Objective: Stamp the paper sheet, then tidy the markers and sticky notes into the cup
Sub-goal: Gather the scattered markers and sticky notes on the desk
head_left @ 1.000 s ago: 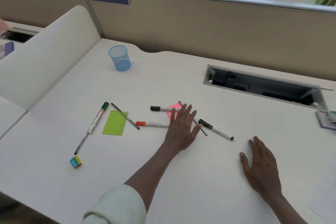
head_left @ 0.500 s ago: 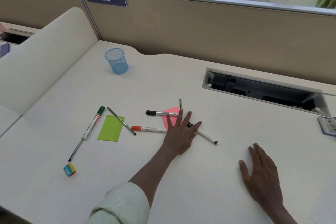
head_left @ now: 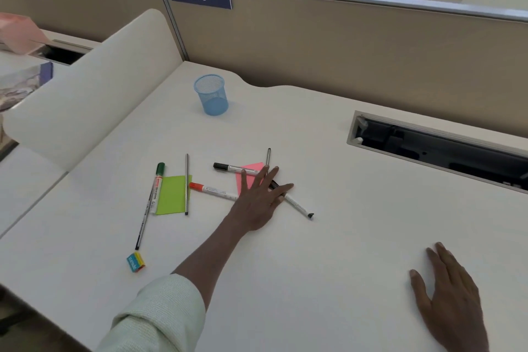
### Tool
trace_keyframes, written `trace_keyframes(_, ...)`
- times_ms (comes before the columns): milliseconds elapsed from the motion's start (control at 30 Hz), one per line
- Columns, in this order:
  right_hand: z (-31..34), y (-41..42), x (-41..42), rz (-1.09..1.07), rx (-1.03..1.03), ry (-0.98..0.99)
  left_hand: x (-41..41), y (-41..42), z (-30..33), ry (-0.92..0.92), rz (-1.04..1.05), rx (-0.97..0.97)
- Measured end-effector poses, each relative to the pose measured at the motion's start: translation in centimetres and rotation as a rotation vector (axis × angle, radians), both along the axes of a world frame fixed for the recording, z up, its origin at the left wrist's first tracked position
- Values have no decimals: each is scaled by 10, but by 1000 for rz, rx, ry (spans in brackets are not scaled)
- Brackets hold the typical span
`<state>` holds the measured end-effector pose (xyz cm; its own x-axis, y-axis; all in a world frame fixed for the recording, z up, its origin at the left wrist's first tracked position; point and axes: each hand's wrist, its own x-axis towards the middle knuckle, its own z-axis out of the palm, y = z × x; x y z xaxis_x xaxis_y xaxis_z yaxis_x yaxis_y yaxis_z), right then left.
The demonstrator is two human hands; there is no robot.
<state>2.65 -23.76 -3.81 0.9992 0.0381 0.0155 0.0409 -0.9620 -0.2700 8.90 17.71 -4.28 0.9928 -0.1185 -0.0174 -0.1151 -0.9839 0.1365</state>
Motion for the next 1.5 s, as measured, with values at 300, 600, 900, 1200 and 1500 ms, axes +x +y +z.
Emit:
trace_keyframes(300,2,2,1,-2,1,7,8,57,-3,-23,47,36)
trace_keyframes(600,-2,1,3,5,-20,-25,20,112,-3,-70,40,109)
trace_keyframes(900,-8,-7,6,24,-31,-63,4,145,1,-88,89,127)
trace_keyframes(1200,1,-2,-1,1,-24,-13,-93,69,4,-136,477,-84)
trace_keyframes(1500,0,-3,-3,-6,-38,14,-196,84,-3,-229,1035,-153)
